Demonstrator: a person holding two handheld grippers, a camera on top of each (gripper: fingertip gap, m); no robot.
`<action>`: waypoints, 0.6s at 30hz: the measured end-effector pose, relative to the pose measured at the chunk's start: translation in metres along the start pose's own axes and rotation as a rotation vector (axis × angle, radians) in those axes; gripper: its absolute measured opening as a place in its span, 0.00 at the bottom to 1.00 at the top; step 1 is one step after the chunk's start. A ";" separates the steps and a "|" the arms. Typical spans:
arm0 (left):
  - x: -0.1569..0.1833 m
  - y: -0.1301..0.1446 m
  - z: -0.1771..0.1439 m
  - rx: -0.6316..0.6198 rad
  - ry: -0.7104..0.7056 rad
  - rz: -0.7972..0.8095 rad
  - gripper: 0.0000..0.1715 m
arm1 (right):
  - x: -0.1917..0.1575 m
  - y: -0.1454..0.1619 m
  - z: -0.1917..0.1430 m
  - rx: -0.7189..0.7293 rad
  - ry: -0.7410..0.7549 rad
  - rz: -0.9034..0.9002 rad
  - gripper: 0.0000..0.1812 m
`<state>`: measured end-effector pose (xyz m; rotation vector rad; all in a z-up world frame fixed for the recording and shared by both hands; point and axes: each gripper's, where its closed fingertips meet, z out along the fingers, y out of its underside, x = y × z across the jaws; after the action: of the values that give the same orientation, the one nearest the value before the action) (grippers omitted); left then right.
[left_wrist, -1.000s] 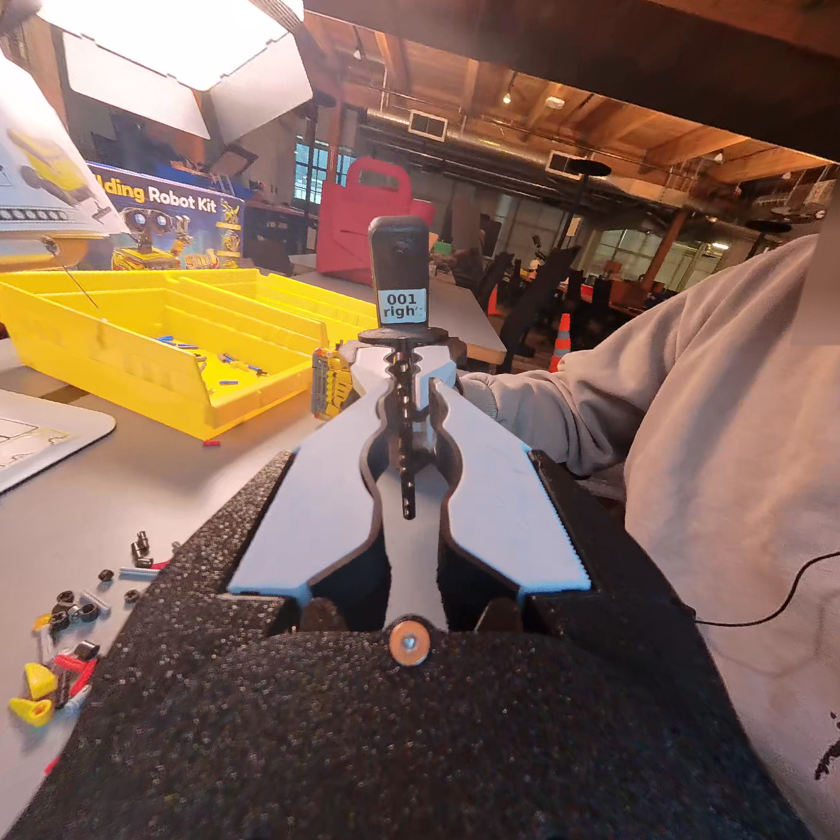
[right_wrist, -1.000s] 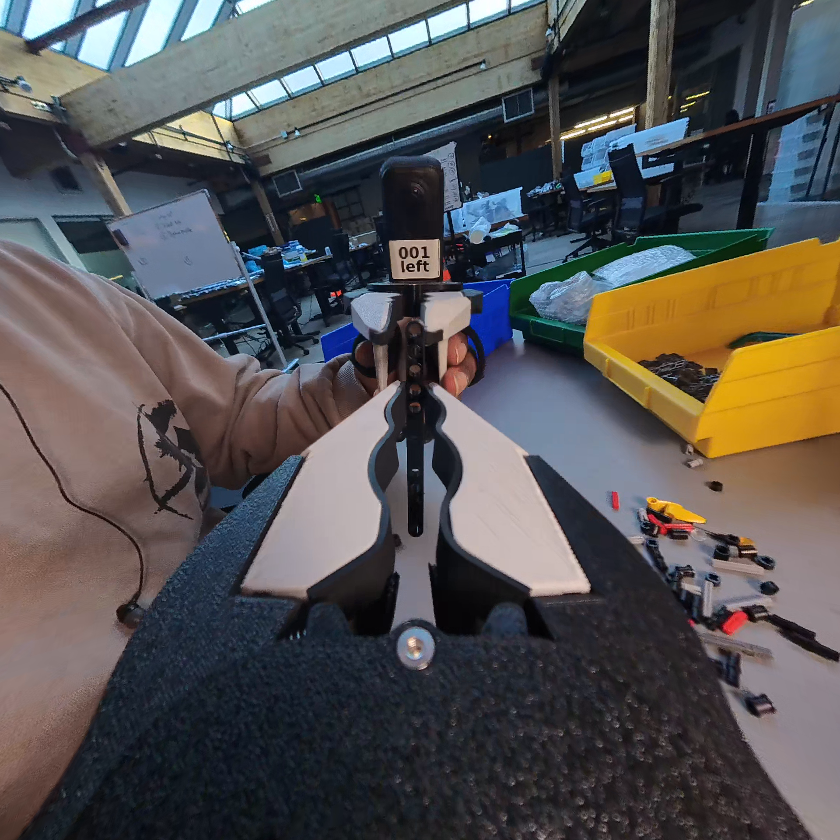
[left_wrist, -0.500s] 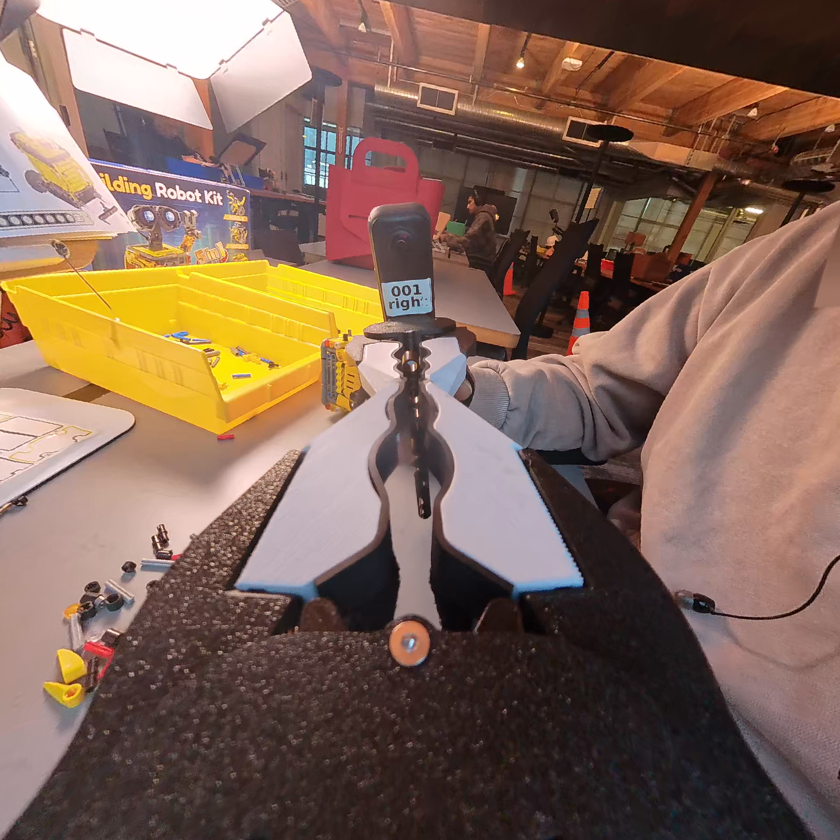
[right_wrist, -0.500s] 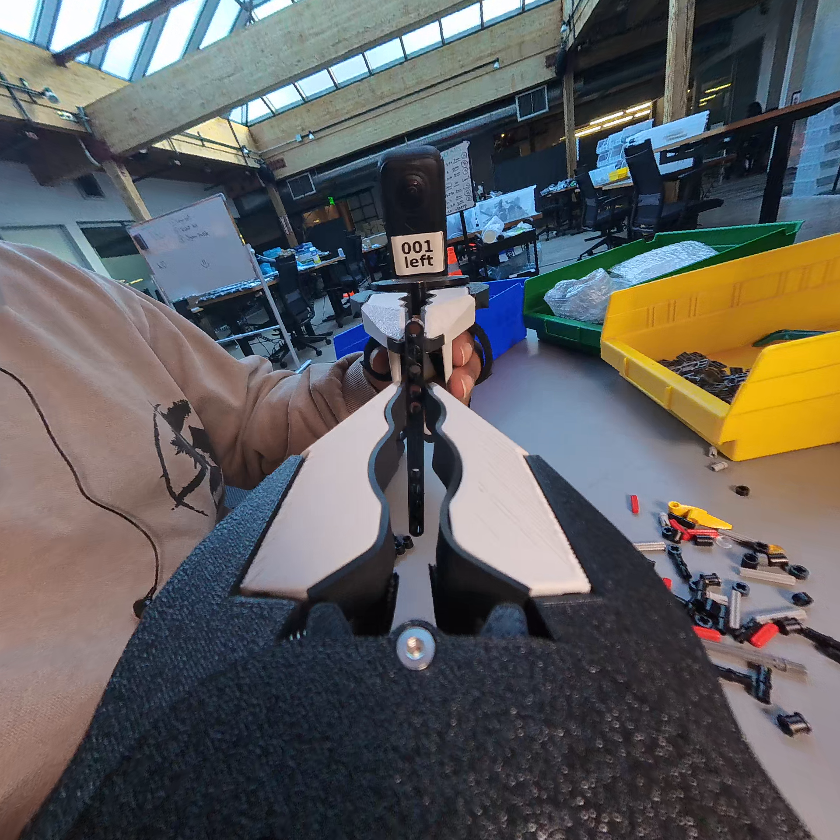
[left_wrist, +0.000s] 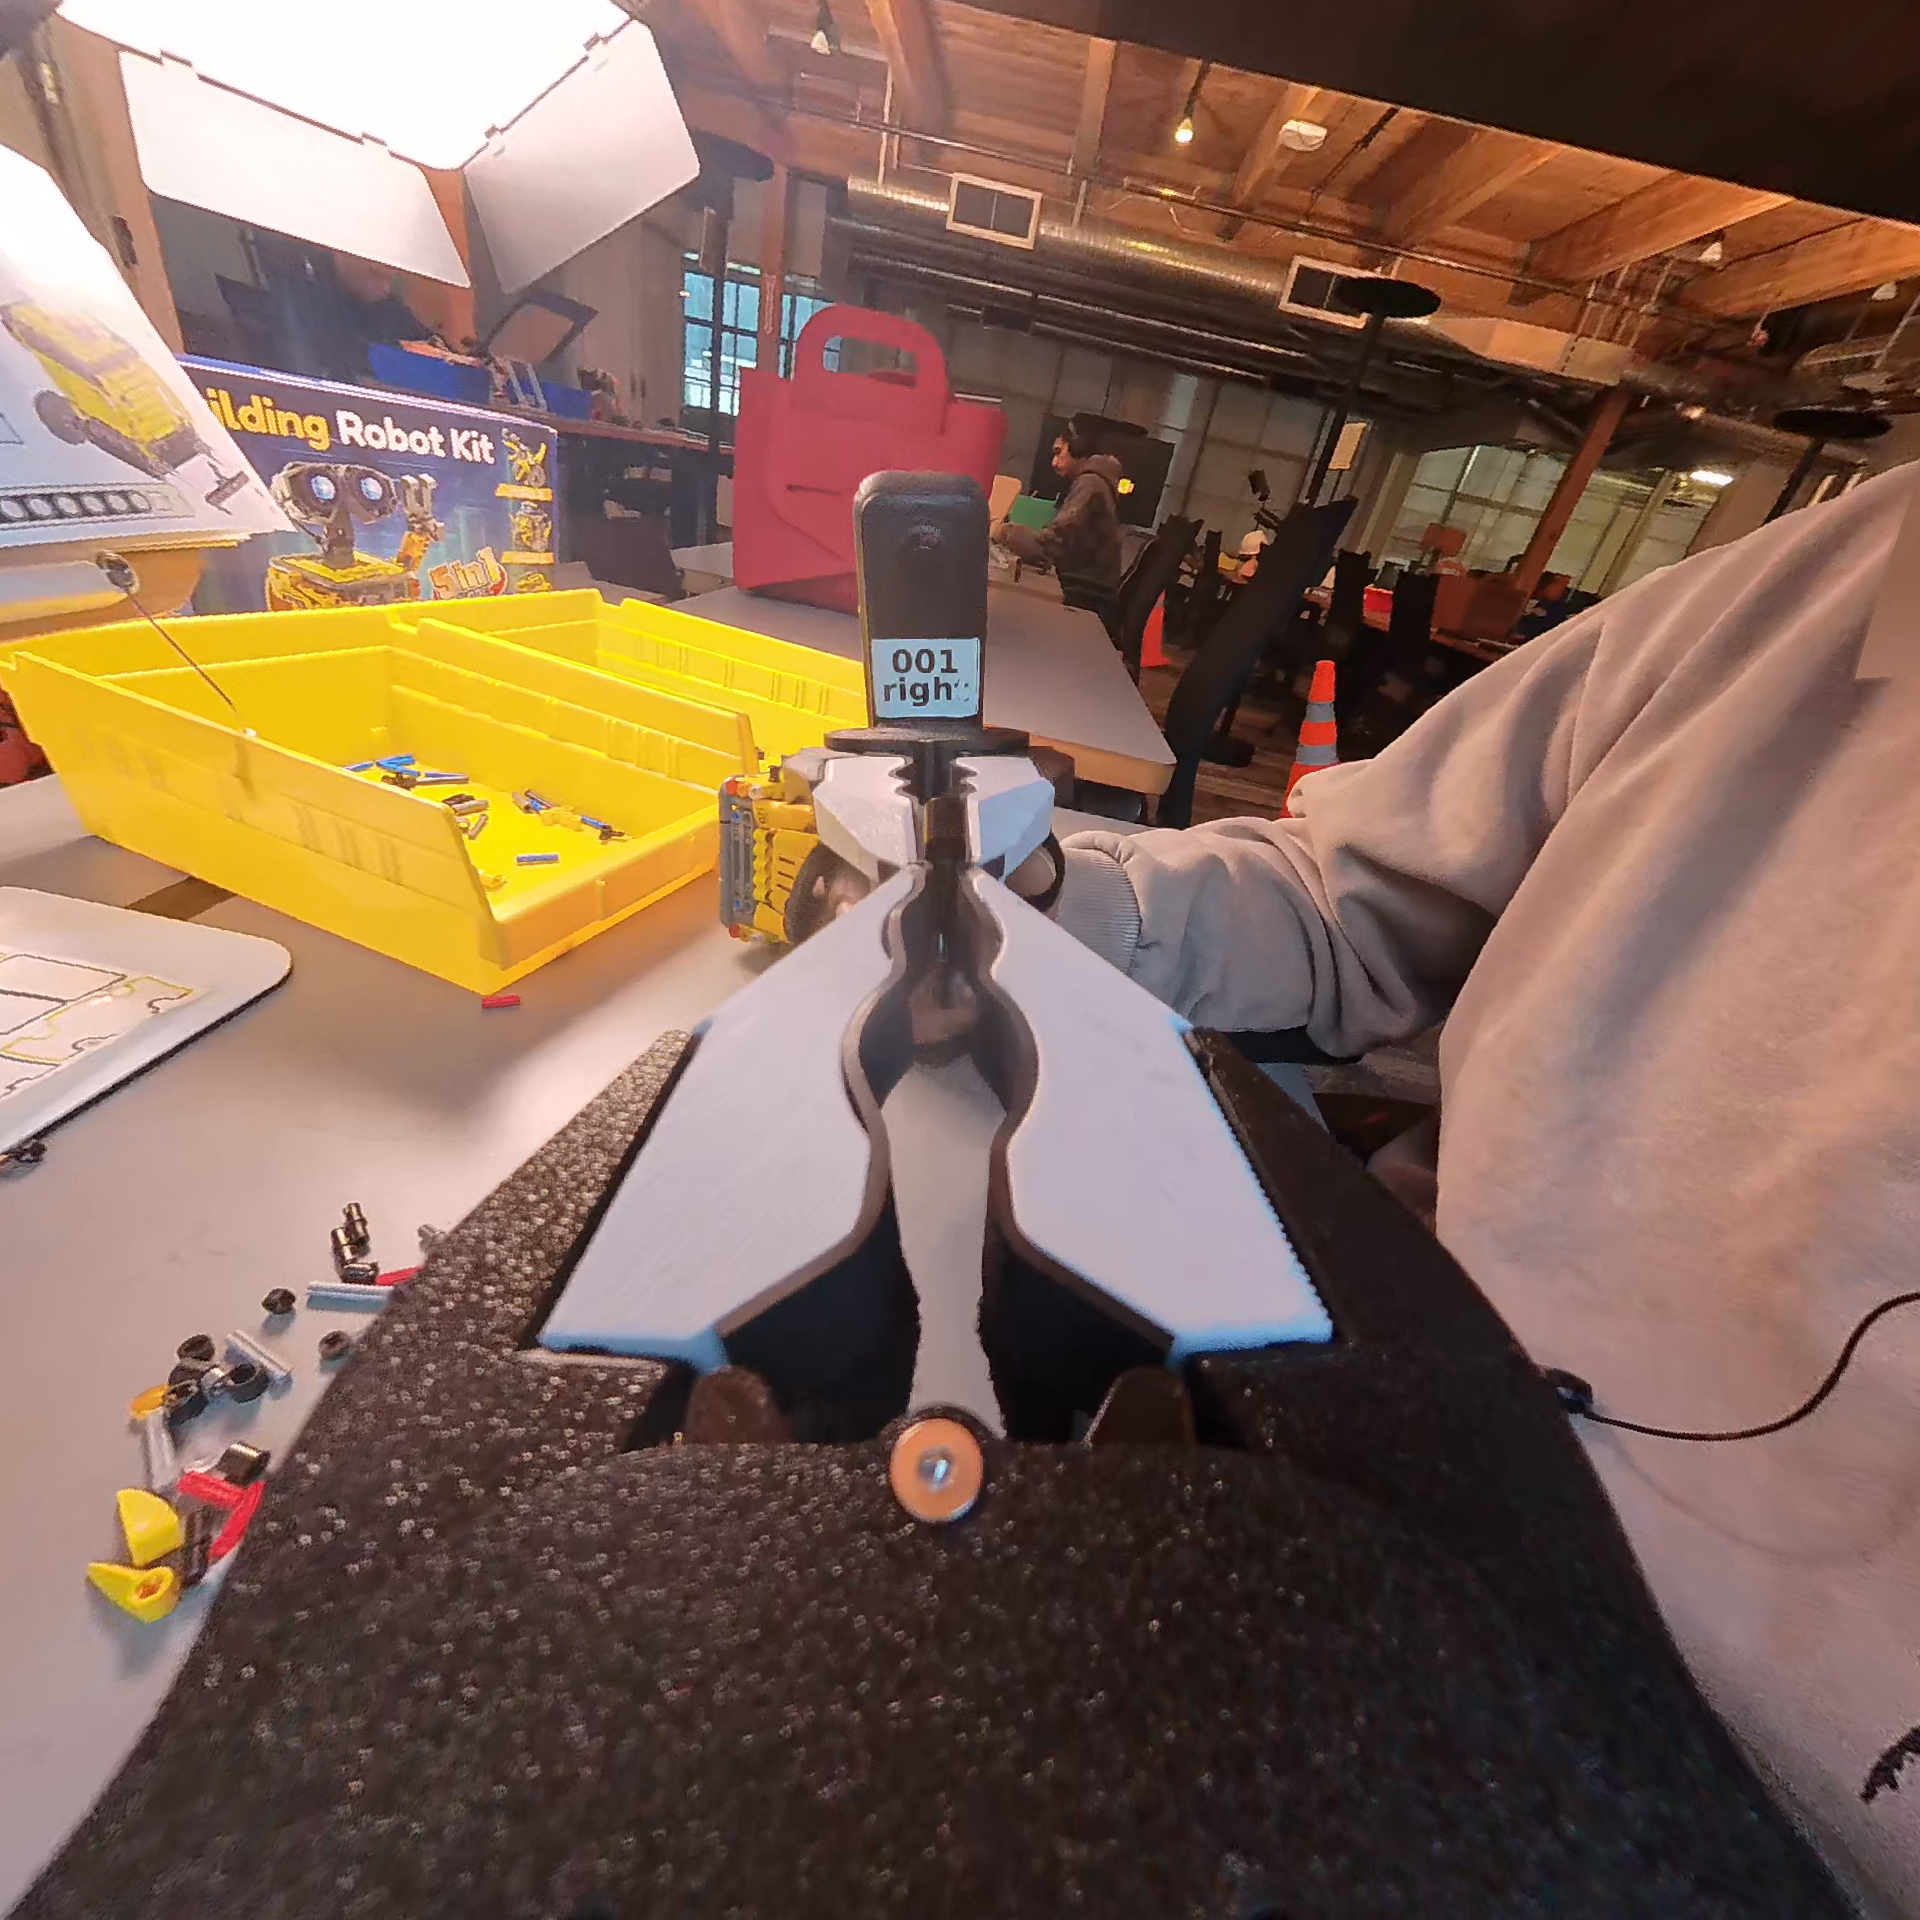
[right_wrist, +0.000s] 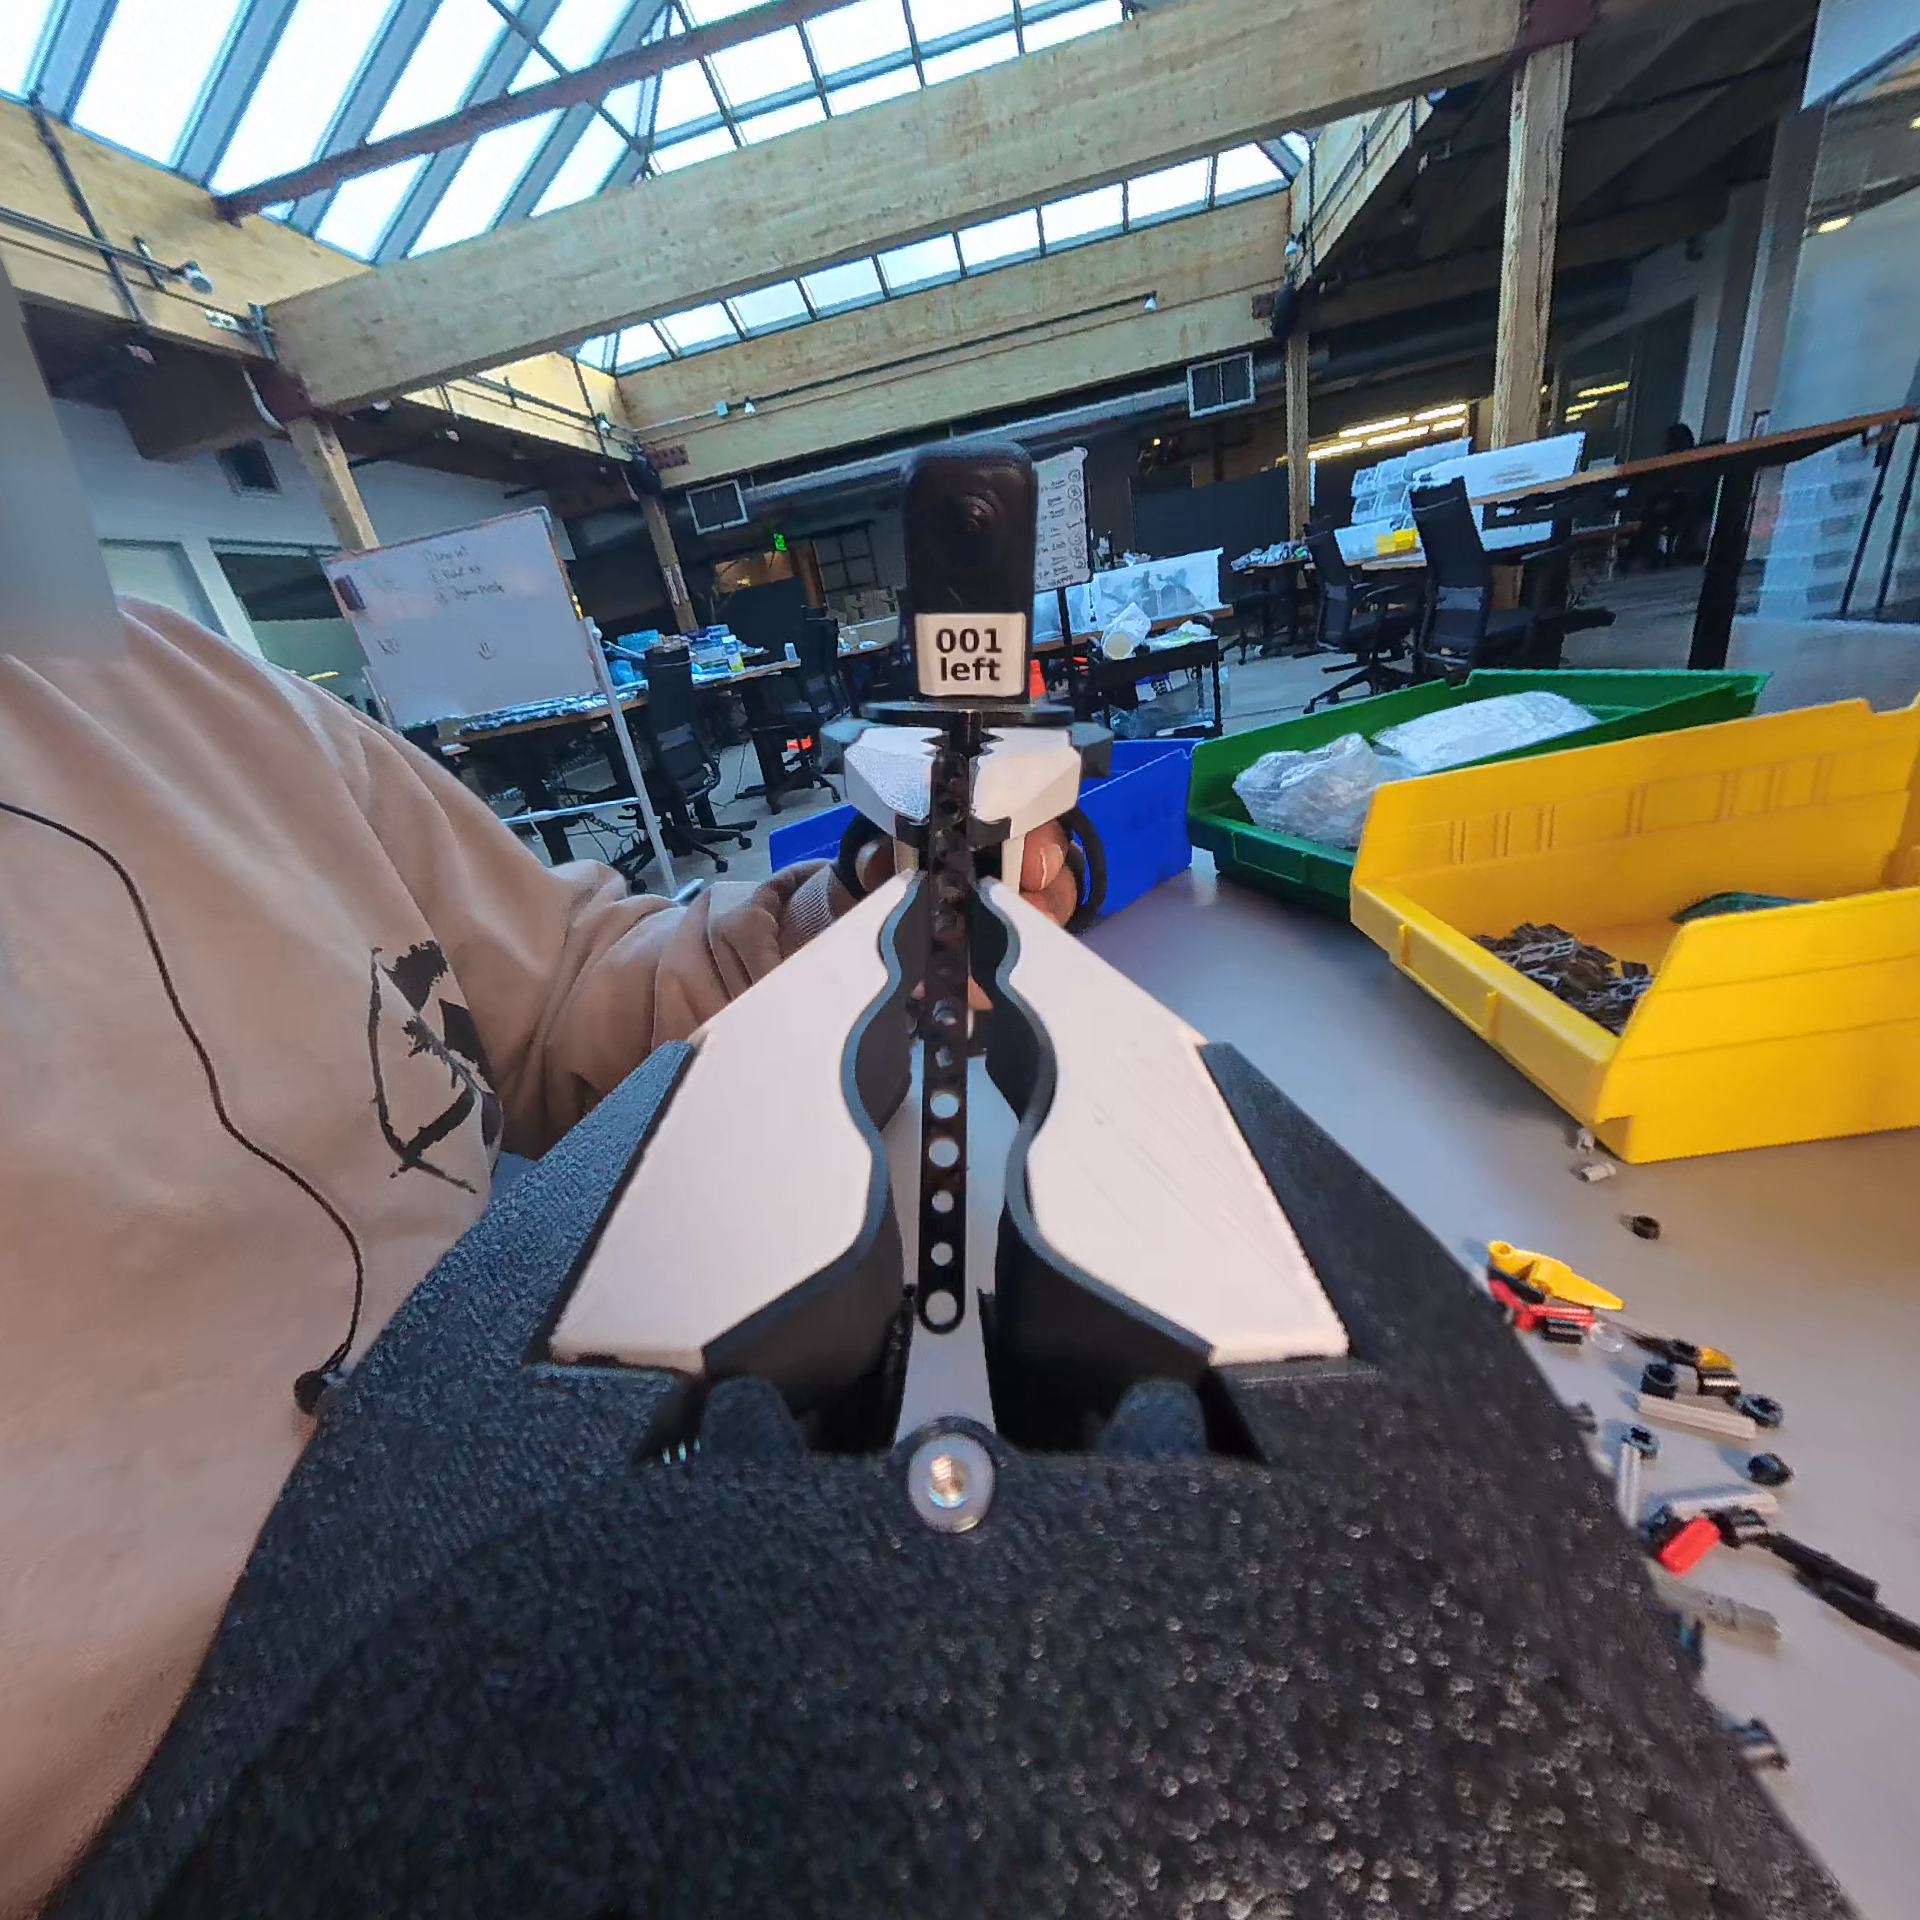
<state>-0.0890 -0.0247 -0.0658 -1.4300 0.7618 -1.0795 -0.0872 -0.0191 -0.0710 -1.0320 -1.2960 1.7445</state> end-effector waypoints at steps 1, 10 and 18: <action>0.000 -0.001 0.000 0.008 0.008 -0.007 0.01 | 0.000 -0.003 0.000 0.004 0.005 -0.016 0.02; 0.007 -0.011 0.005 0.075 0.033 -0.033 0.01 | -0.006 -0.024 -0.004 0.126 -0.008 -0.010 0.02; -0.003 0.011 0.001 -0.078 -0.050 0.083 0.01 | 0.002 0.002 -0.005 -0.140 0.044 -0.132 0.03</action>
<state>-0.0880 -0.0235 -0.0772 -1.4730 0.8275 -0.9564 -0.0838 -0.0161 -0.0741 -1.0326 -1.4416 1.5425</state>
